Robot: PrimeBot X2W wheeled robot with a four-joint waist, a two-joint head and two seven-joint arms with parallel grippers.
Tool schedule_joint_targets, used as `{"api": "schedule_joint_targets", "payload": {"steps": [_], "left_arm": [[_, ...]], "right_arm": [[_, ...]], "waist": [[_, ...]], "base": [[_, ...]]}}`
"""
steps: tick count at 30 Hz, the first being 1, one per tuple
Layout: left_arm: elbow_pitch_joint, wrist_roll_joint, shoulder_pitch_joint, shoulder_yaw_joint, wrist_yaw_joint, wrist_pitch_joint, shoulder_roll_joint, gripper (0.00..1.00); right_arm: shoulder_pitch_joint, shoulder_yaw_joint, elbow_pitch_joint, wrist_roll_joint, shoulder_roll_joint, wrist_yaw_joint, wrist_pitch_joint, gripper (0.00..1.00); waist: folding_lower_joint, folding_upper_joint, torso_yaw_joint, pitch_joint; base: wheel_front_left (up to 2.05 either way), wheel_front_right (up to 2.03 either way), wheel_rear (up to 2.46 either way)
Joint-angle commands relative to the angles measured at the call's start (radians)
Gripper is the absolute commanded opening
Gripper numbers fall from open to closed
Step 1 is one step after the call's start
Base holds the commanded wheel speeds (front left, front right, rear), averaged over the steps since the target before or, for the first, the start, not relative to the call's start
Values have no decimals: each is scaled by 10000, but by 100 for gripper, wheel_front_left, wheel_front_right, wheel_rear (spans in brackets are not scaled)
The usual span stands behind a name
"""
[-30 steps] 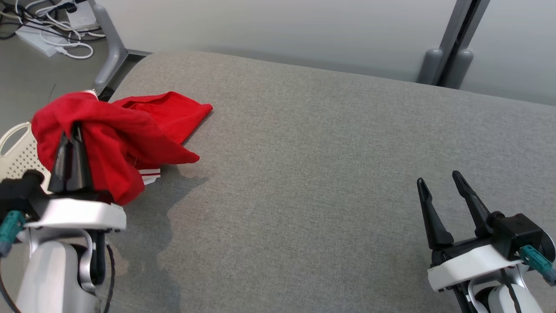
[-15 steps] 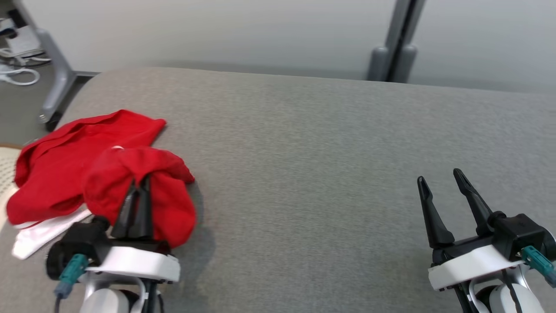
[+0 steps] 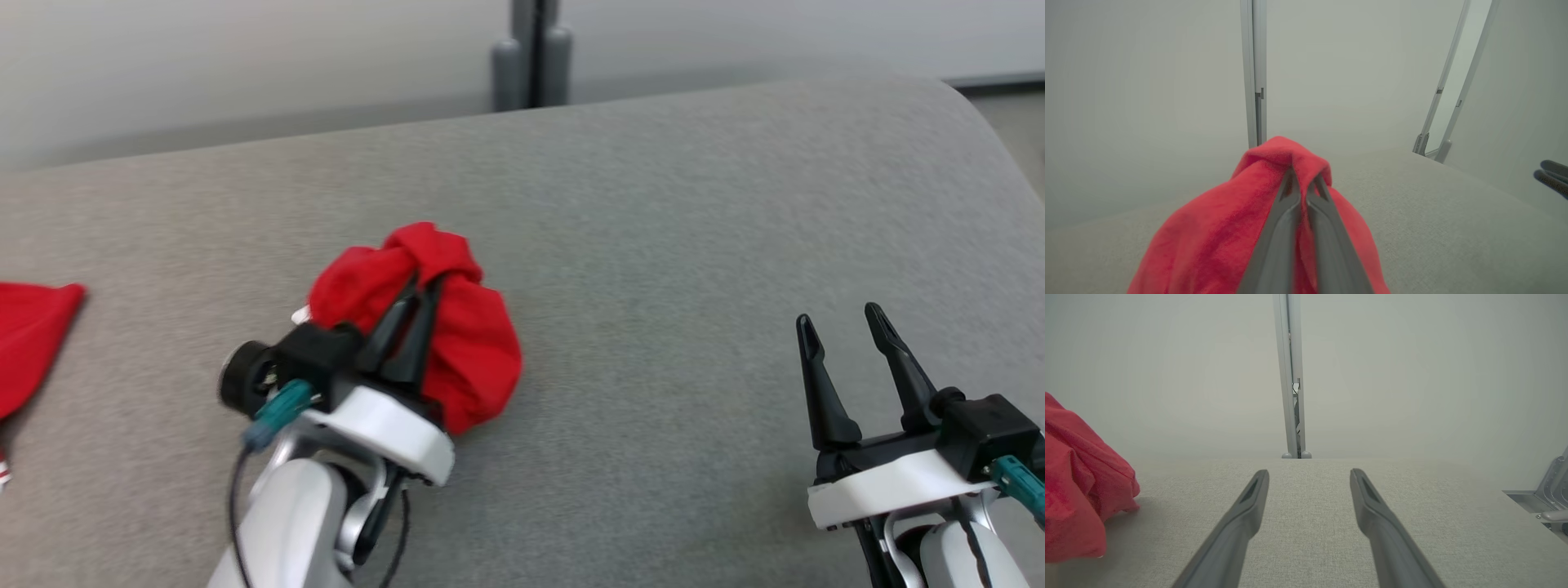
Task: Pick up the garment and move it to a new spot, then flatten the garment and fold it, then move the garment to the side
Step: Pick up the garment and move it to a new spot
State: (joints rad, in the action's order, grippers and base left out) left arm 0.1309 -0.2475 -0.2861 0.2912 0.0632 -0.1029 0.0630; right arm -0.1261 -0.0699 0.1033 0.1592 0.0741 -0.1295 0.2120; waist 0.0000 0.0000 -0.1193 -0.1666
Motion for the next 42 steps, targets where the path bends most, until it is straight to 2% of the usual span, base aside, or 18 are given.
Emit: {"api": "schedule_joint_targets", "payload": {"steps": [1,7,13,14,15,16,17,23,31,37,42], "left_arm": [[318,-81,-405,309,163,263,26,0],[1614,-382,-951,1263,414,915,-49,0],[2485,-733,-1240,1857,581,963,-71,0],[2596,-848,-1272,1922,584,960,-76,8],[2691,-985,-1307,1987,606,967,-75,44],[2751,-1044,-1369,2051,632,921,-81,97],[2796,-1067,-1422,2143,652,886,-84,100],[2590,-1001,-1396,2344,618,218,91,100],[1878,-1318,-960,1402,-143,-737,426,100],[1622,-1696,-514,462,-754,-1072,821,100],[1395,-1965,12,-186,-1057,-1258,1212,100]], "right_arm": [[-177,49,29,91,-33,-23,145,100],[-359,112,195,149,-161,-23,324,100],[-510,58,313,219,-214,-22,445,100],[-539,57,332,225,-219,-22,462,100],[-552,56,362,224,-224,-22,472,100],[-555,60,390,216,-231,-22,485,100],[-564,60,419,206,-237,-22,485,100],[-567,184,579,110,-237,-22,526,100],[-280,442,658,-94,-141,-22,538,100],[-107,590,635,-185,-62,-22,445,100],[-70,664,573,-240,-8,-22,307,100]], "waist": [[0,0,-957,-680],[0,0,-1485,-1182],[0,0,-1640,-1422],[0,0,-1647,-1452],[0,0,-1645,-1476],[0,0,-1633,-1490],[0,0,-1611,-1496],[0,0,-1155,-1211],[0,0,-70,-617],[0,0,672,-355],[0,0,1091,-191]], "base": [[0,0,0],[0,0,0],[0,0,0],[0,0,0],[0,0,0],[0,0,0],[0,0,0],[0,0,0],[0,0,0],[0,0,0],[0,0,0]]}}
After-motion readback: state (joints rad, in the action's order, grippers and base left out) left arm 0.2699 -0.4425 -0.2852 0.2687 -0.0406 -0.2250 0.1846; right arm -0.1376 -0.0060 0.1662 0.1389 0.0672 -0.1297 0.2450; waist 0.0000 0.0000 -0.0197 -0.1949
